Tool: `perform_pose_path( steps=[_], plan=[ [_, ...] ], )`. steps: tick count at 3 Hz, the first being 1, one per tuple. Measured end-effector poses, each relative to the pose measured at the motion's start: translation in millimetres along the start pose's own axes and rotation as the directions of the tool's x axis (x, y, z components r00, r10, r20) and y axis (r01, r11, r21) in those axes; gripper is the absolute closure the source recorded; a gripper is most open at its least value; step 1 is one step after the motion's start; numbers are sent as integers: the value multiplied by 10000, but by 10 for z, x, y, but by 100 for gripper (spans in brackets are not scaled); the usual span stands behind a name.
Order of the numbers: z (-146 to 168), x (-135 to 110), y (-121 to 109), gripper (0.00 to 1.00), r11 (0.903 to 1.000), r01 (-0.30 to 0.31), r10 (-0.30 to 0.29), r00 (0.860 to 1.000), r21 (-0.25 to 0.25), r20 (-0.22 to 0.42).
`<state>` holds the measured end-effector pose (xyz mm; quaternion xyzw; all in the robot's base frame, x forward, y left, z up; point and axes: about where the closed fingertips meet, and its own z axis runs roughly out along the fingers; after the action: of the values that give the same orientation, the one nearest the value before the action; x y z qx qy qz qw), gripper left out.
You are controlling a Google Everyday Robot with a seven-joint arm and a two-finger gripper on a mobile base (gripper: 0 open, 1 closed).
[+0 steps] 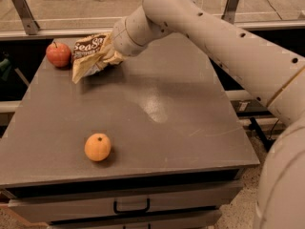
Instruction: Move brown chip bag near apple
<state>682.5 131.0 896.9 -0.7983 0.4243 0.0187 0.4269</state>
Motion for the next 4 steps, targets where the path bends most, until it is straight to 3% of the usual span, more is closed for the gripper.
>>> perform_pose_path(
  steps=[2,3,4],
  plan=[
    [-47,173,-80,12,9997,-49,58,9994,244,-350],
    [-195,152,-138,0,9975,-441,453,9988,543,-193],
    [-725,330,-221,0,9789,-1857,1870,9823,851,-75]
  ],
)
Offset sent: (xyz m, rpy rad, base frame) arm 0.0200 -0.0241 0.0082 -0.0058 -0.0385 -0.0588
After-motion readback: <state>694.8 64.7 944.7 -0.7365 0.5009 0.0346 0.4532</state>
